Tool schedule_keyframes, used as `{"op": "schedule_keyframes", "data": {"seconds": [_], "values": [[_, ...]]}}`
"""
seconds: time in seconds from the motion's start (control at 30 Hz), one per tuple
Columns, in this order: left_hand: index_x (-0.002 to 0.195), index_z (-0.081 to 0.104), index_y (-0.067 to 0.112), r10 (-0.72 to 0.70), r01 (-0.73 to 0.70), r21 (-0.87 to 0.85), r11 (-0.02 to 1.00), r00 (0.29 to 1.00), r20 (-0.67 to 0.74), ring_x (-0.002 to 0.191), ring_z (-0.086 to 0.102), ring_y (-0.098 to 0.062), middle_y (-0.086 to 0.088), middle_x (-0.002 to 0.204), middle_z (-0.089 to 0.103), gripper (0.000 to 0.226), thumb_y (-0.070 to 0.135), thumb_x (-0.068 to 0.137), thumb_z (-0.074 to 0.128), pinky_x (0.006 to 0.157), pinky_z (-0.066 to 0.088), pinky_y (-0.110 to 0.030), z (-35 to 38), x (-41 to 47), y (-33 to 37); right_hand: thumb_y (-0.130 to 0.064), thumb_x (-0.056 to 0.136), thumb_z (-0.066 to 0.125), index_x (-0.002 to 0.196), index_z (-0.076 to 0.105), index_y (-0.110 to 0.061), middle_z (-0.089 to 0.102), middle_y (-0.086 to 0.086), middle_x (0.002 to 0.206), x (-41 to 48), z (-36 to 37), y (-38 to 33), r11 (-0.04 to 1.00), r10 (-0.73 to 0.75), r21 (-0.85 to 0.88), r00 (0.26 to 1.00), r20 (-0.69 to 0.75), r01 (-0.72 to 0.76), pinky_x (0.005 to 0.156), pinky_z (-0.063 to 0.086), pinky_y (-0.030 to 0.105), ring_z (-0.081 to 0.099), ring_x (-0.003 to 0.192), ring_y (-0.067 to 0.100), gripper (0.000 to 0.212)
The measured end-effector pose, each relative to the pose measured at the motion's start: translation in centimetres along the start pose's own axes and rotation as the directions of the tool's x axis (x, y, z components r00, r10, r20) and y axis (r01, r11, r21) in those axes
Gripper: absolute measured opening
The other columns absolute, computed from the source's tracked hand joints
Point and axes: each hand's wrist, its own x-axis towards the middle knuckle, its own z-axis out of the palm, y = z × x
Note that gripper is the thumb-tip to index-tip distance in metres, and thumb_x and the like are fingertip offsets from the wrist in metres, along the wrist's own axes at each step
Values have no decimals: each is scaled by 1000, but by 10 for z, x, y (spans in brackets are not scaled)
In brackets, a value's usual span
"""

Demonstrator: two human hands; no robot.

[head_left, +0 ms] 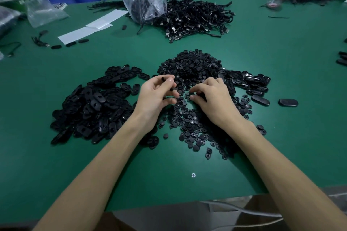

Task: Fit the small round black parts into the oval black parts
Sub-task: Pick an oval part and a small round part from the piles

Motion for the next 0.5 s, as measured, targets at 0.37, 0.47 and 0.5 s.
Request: {"op": "schedule_keyframes", "data": {"seconds": [0.37,0.47,0.5], "values": [[126,61,-4,42,-49,68,996,994,103,92,76,-28,-17,112,77,22,3,108,50,71,59,-28,-1,0,-3,-28,98,70,106,73,-16,60,2,102,-1,-2,-2,1000,-3,23,1000,-19,4,93,39,38,46,105,27,14],[123,62,-2,43,-51,94,994,995,92,93,77,-28,-14,111,78,19,5,107,52,69,59,-27,0,0,-3,-27,99,68,104,69,-17,59,1,106,-2,-1,-2,1000,-10,12,999,-36,11,91,31,33,44,107,25,11],[122,63,-1,48,-57,108,993,995,89,93,77,-28,-13,111,78,19,6,107,53,68,58,-26,0,0,-3,-26,100,66,104,67,-18,60,-1,106,-2,-2,-2,1000,-15,18,999,-46,16,89,28,32,44,107,24,8]]}}
